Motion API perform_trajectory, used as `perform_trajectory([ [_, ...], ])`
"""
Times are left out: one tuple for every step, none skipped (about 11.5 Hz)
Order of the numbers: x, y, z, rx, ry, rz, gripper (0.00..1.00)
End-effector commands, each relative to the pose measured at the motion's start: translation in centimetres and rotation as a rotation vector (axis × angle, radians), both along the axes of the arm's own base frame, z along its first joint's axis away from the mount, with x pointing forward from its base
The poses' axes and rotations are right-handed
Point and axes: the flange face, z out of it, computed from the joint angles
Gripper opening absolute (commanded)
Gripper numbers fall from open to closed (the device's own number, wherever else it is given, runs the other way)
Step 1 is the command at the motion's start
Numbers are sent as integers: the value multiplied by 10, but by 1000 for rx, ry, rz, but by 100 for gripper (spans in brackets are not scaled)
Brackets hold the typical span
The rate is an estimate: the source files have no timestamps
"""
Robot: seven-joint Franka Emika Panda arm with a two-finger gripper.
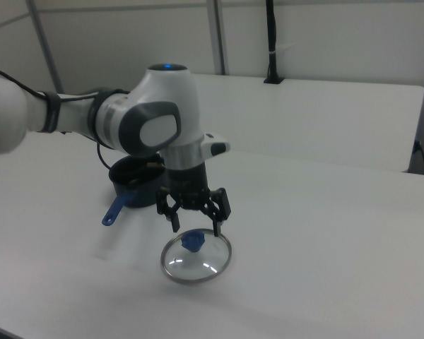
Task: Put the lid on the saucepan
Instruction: 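Close the gripper on the blue knob of the glass lid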
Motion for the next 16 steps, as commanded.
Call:
perform_trajectory([
  [18, 16, -45, 37, 10, -5, 100],
  [26, 25, -56, 28, 3, -41, 100],
  [32, 31, -63, 20, -10, -59, 100],
  [35, 35, -67, 19, -17, -61, 100],
  [37, 40, -68, 22, -17, -51, 100],
  [40, 47, -74, 25, -14, -62, 100],
  [44, 54, -79, 23, -26, -69, 100],
  [49, 62, -88, 24, -32, -69, 100],
  [52, 62, -95, 22, -44, -74, 99],
  [55, 65, -103, 20, -49, -79, 91],
  [57, 69, -107, 23, -47, -78, 78],
  [57, 70, -107, 24, -45, -80, 54],
  [56, 70, -106, 24, -39, -80, 34],
  [56, 72, -103, 25, -41, -78, 27],
  [55, 73, -102, 26, -36, -77, 26],
  [54, 73, -100, 27, -29, -76, 17],
])
